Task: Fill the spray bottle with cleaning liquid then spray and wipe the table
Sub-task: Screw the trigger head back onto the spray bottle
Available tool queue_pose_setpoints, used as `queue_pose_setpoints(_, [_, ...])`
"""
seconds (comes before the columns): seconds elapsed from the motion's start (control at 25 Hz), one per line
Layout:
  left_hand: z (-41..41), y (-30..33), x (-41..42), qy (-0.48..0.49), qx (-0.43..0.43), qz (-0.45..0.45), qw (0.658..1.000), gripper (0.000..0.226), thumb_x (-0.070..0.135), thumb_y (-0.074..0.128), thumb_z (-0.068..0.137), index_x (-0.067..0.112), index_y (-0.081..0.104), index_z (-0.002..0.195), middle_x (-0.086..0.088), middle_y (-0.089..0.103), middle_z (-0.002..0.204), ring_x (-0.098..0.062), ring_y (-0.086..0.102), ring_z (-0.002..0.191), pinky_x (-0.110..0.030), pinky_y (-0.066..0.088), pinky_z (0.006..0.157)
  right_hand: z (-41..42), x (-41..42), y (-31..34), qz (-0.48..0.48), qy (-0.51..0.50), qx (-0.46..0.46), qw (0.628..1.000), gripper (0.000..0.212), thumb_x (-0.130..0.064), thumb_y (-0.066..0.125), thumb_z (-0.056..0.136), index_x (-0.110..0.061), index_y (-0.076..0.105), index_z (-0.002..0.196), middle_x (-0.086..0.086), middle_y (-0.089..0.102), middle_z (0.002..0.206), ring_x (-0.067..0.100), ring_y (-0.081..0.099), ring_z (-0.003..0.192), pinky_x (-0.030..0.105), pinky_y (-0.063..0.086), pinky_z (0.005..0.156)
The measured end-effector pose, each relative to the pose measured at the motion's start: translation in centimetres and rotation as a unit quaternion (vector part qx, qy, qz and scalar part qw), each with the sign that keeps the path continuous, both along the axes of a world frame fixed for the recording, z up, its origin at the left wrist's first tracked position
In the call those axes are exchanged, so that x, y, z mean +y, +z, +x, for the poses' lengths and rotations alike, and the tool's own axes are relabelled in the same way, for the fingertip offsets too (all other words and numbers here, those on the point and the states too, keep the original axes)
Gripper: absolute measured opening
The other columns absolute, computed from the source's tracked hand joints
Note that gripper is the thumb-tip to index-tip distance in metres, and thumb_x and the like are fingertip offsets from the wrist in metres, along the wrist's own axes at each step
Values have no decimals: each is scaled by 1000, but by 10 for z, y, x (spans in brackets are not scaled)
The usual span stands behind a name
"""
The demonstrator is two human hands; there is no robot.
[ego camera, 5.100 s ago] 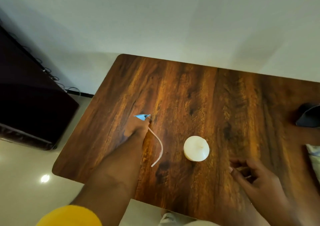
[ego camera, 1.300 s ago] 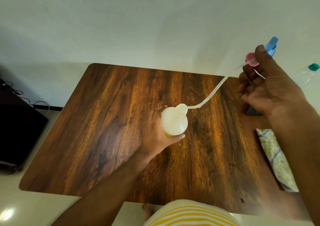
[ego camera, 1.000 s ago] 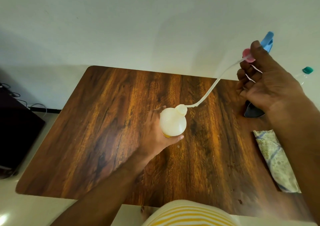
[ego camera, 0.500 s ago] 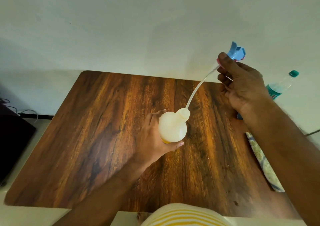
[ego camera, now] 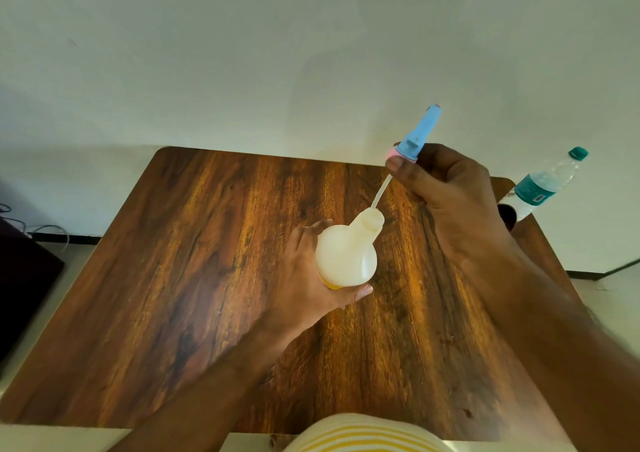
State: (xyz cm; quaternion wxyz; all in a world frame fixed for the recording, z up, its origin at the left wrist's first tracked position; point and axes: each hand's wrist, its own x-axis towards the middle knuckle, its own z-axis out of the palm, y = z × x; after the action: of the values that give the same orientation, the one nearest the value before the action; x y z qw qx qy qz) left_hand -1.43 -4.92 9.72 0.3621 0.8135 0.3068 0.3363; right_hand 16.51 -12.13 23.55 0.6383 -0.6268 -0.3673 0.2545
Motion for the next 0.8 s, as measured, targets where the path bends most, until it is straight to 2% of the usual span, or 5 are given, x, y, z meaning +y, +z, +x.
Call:
queue_pose_setpoints(0.16, [1, 10, -1, 5, 3, 5, 1000, 104, 78, 78, 51, 38, 37, 138, 16, 43, 132, -7, 48, 119, -28, 56, 89, -3, -9, -3, -7, 54, -33, 998, 46, -31, 80, 74, -14, 72, 116, -4, 76, 109, 11, 70, 105, 18, 54, 84])
queue_pose_setpoints(0.32, [6, 21, -4, -6, -14, -6, 1000, 102, 74, 81, 51, 39, 38, 136, 16, 43, 130, -1, 46, 118, -6, 43, 84, -3, -16, 0, -50, 96, -77, 991, 40, -38, 77, 73, -24, 72, 110, -7, 76, 107, 10, 70, 104, 23, 56, 91])
queue_pose_setpoints(0.4, [9, 27, -4, -12, -22, -9, 1000, 101, 72, 82, 51, 38, 39, 136, 16, 44, 129, -2, 47, 117, -2, 42, 81, -3, -18, 1, -56, 111, -83, 989, 39, -42, 76, 71, -28, 72, 108, -7, 76, 108, 12, 70, 104, 26, 57, 92])
queue_pose_setpoints(0.56, [13, 31, -4, -15, -27, -13, 999, 100, 71, 83, 51, 35, 41, 135, 14, 45, 128, -5, 50, 116, -5, 44, 80, 0, -24, 8, -60, 121, -108, 985, 35, -43, 76, 73, -32, 73, 105, -8, 76, 107, 12, 71, 103, 30, 58, 91])
queue_pose_setpoints(0.8, [16, 35, -8, -14, -30, -17, 999, 99, 75, 81, 50, 39, 41, 133, 18, 46, 127, -3, 50, 115, -5, 44, 79, 0, -25, 12, -87, 114, -135, 980, 50, -52, 75, 69, -27, 72, 112, -10, 75, 107, 12, 70, 103, 39, 57, 95])
